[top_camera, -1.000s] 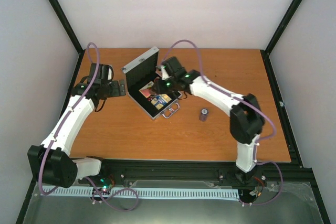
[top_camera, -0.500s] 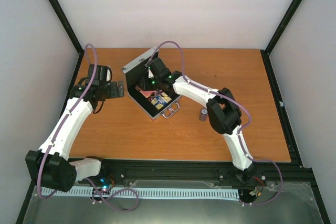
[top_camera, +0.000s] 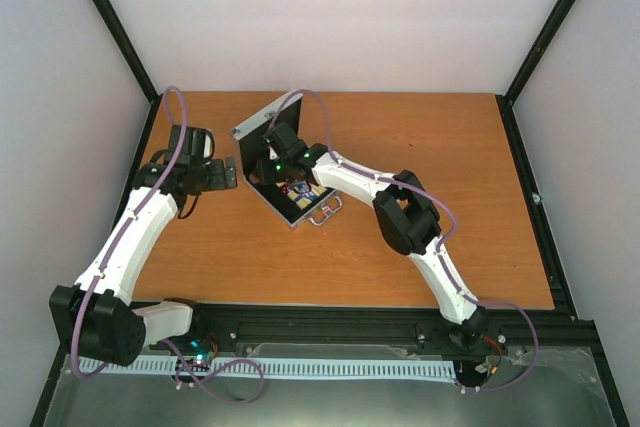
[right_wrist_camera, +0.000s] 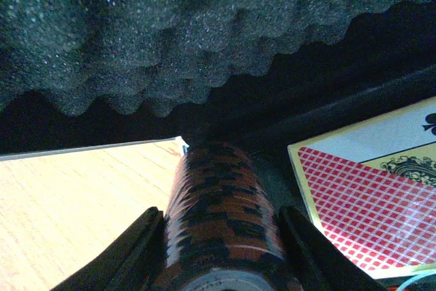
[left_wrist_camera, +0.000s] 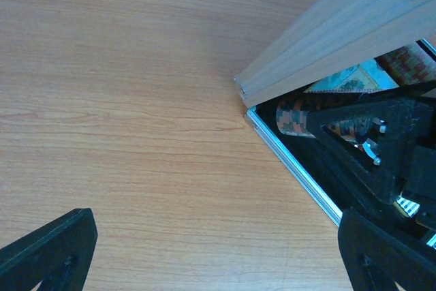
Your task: Pack up texas hold em set
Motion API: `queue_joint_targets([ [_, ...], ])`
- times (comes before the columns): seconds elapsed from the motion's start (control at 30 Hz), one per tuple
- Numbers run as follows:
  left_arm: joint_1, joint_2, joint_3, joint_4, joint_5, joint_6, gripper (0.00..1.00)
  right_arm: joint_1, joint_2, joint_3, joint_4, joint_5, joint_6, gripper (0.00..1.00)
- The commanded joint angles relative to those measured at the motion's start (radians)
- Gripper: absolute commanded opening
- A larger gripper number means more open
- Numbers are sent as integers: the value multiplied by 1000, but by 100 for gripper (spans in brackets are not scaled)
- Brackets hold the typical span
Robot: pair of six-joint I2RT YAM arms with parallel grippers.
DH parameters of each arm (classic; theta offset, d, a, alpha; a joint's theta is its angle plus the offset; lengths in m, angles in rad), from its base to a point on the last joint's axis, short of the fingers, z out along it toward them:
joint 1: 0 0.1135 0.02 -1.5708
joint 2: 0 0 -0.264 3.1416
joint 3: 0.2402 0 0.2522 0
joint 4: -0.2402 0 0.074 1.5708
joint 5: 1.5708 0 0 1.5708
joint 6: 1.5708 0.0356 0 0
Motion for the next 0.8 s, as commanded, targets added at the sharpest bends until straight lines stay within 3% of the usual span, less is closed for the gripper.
queue_joint_targets([
  [0.0,5,-23,-7,-2,11,19,100,23,11,75,31,65,-1,3],
  [0.37,5,-12,-9,-2,13,31,100,51,94,115,-47,195,4,3],
  [0.63,5,5,-6,6,22,27,100,60,147,133,-80,186,-12,3],
  [0.7,4,6,-6,8,20,27,100,62,139,125,-96,194,-17,12],
  [0.77,5,6,-8,8,16,26,100,64,117,96,-89,202,-30,28],
])
